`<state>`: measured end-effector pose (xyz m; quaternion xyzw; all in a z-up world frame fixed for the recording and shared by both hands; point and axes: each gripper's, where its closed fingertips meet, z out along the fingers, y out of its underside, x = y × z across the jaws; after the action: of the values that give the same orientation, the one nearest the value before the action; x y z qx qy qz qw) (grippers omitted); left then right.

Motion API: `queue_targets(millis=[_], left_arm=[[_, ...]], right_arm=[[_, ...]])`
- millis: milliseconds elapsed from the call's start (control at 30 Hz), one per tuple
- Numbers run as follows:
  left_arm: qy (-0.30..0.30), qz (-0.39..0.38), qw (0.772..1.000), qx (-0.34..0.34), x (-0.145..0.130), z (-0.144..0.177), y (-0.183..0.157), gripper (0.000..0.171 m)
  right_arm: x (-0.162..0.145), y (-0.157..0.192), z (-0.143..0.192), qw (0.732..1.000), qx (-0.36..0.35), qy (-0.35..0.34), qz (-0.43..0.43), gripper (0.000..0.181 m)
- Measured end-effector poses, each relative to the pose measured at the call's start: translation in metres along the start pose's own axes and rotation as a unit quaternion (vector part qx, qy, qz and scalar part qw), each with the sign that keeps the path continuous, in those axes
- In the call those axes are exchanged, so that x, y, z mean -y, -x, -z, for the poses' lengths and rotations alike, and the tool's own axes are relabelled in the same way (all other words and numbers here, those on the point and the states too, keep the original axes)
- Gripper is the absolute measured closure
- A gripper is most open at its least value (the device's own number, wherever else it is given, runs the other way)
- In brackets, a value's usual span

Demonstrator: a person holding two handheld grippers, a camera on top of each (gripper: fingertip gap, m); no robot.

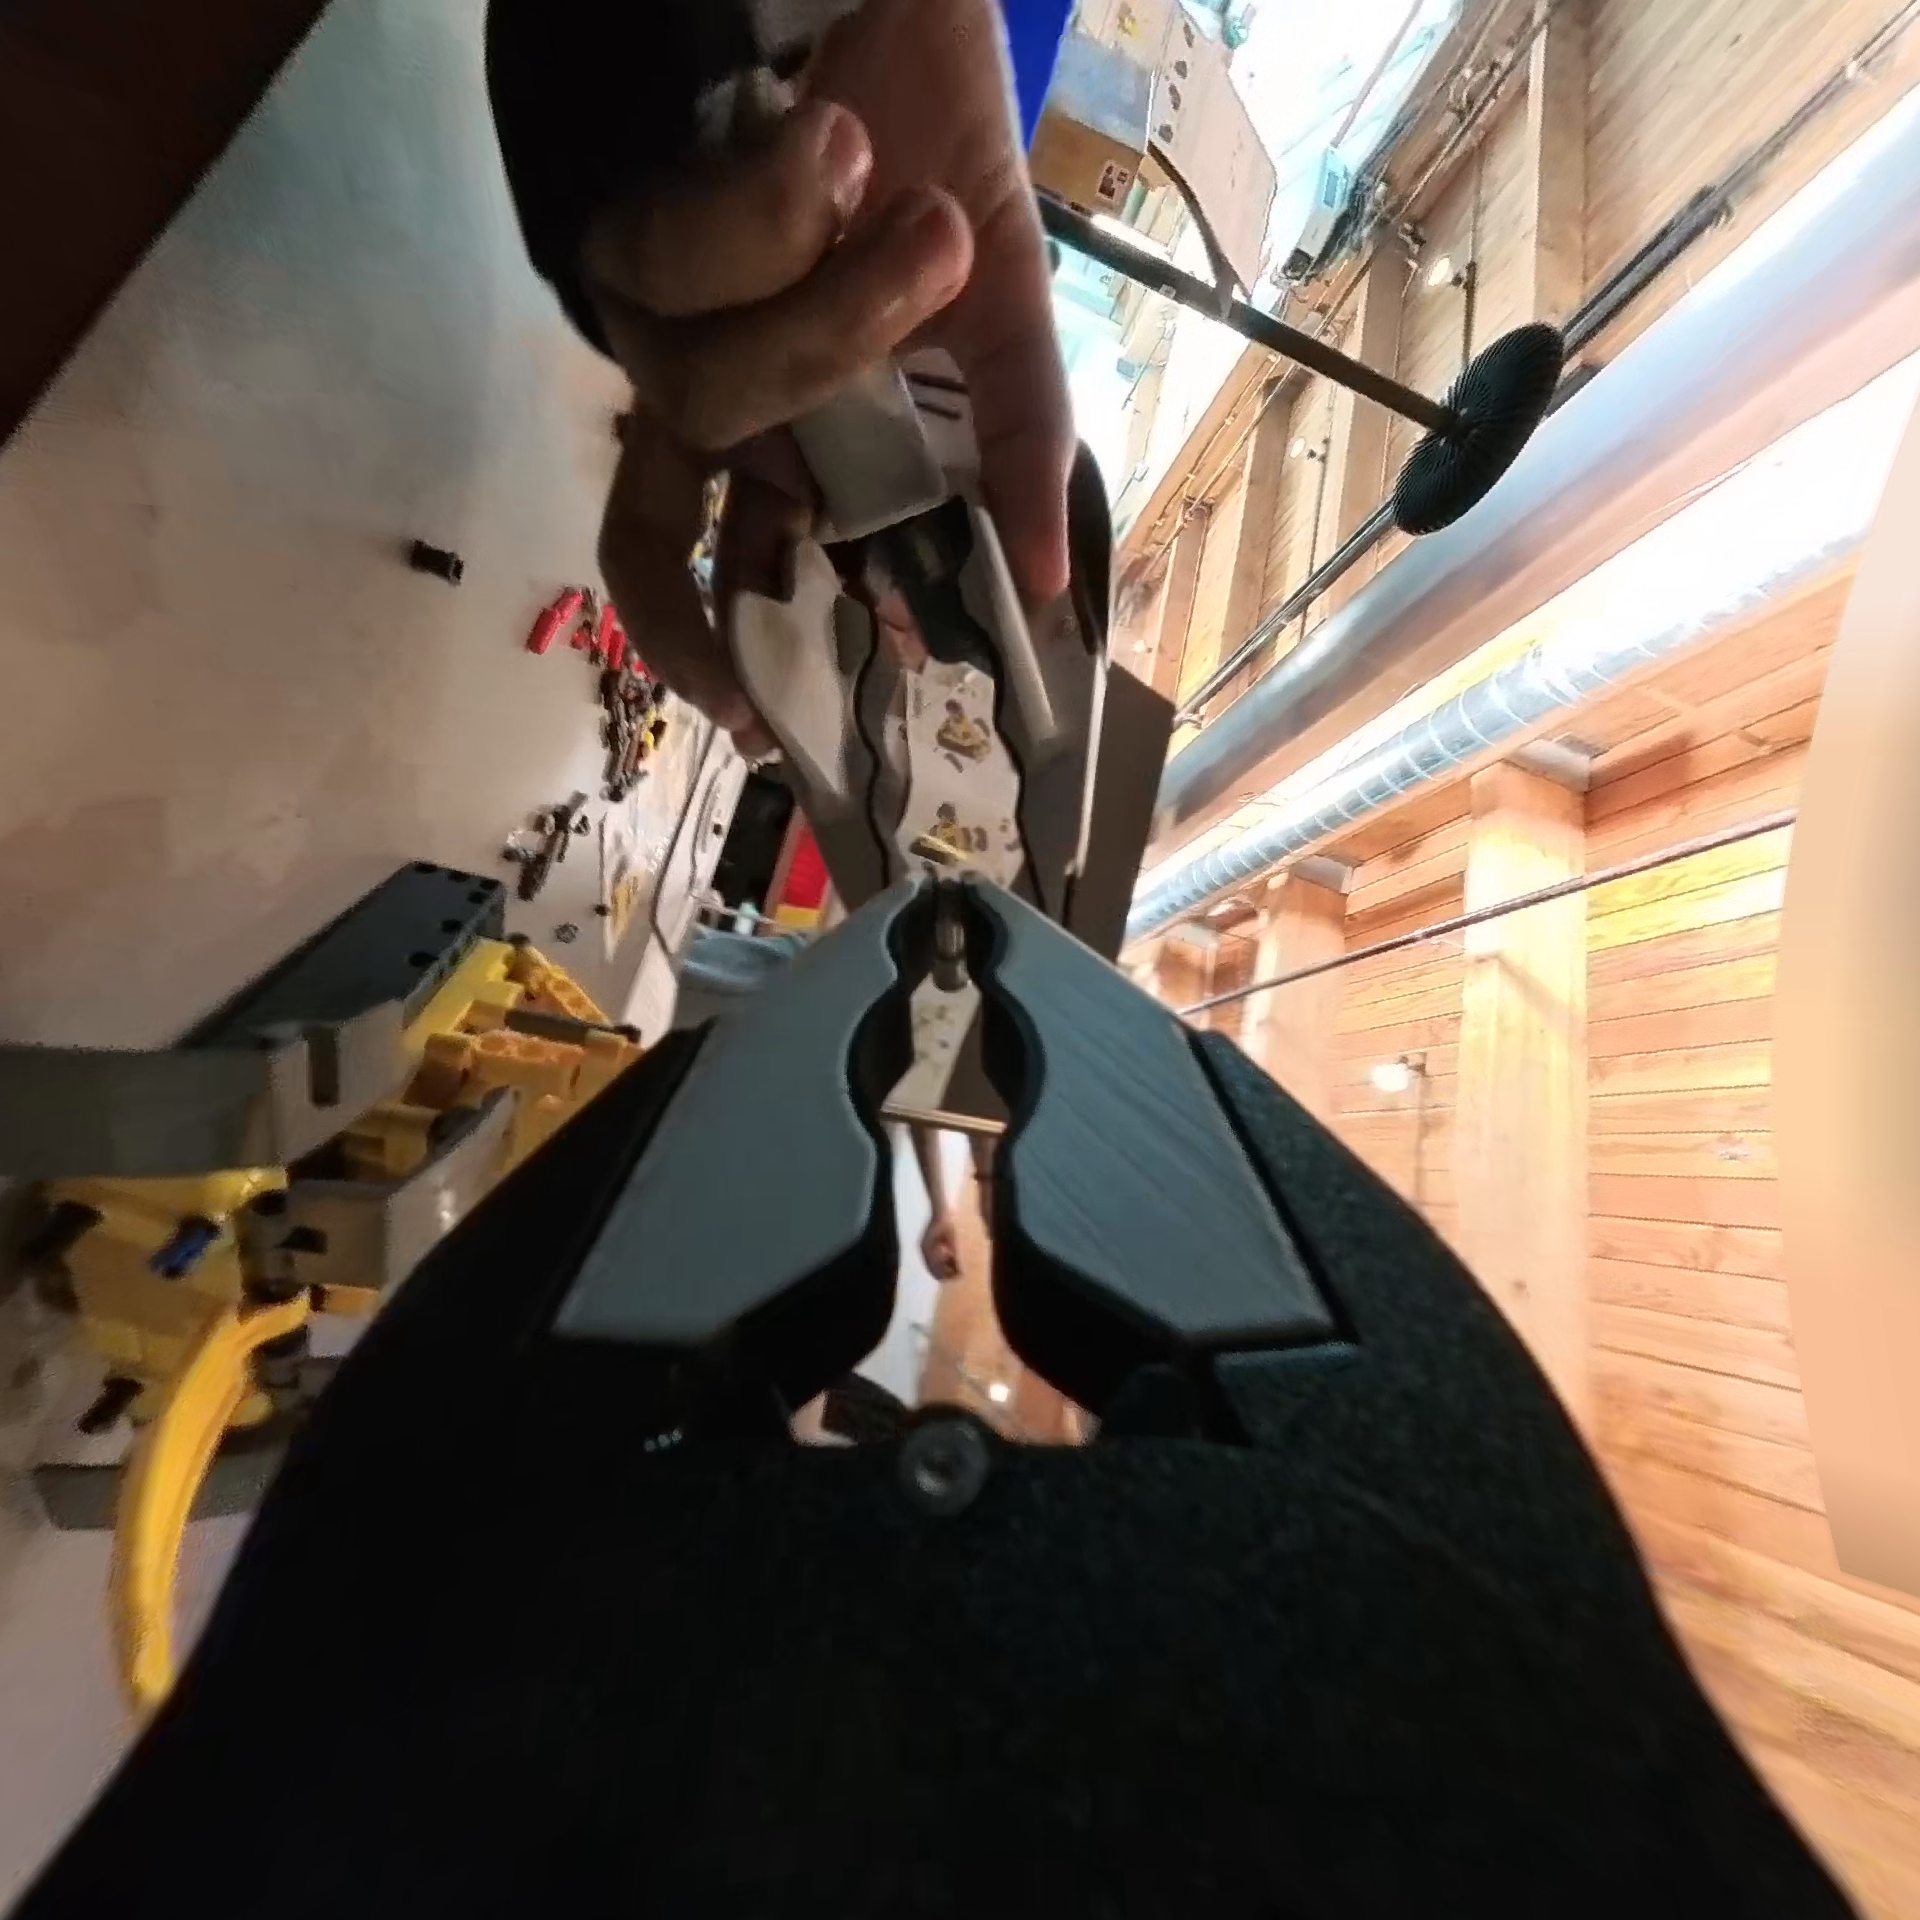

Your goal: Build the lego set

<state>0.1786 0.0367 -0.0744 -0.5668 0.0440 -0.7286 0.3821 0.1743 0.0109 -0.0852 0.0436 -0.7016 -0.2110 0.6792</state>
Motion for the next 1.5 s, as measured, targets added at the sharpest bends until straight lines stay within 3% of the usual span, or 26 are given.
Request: queue_targets(millis=[33,167,267,567,800,933,1333,1500], left_arm=[[-0.003,-0.019,1.0,-0.005,0.001,0.001,-0.004,0.139],[0.041,-0.08,0.996,-0.002,-0.013,0.0,-0.012,0.138],[0.055,-0.125,0.991,-0.002,-0.019,0.0,-0.016,0.14],[0.059,-0.128,0.989,-0.049,-0.026,-0.001,-0.032,0.148],[0.083,-0.131,0.986,-0.061,-0.035,-0.003,-0.036,0.151],[0.092,-0.131,0.985,-0.063,-0.038,-0.003,-0.036,0.166],[0.088,-0.12,0.986,-0.074,-0.039,-0.009,-0.033,0.167],[0.057,-0.092,0.991,-0.08,-0.026,-0.005,-0.032,0.168]], right_arm=[[0.001,-0.001,0.001,1.0,0.003,-0.005,-0.025,0.179],[0.007,-0.013,0.007,0.987,0.014,-0.042,-0.155,0.177],[0.009,-0.022,0.012,0.962,0.031,-0.079,-0.261,0.178],[0.012,-0.042,0.026,0.884,0.039,-0.168,-0.435,0.178],[0.017,-0.036,0.024,0.885,0.051,-0.167,-0.431,0.178],[0.017,-0.035,0.023,0.885,0.051,-0.166,-0.432,0.178],[0.015,-0.035,0.024,0.871,0.059,-0.173,-0.455,0.178],[0.001,-0.029,0.023,0.88,0.059,-0.139,-0.45,0.159]])
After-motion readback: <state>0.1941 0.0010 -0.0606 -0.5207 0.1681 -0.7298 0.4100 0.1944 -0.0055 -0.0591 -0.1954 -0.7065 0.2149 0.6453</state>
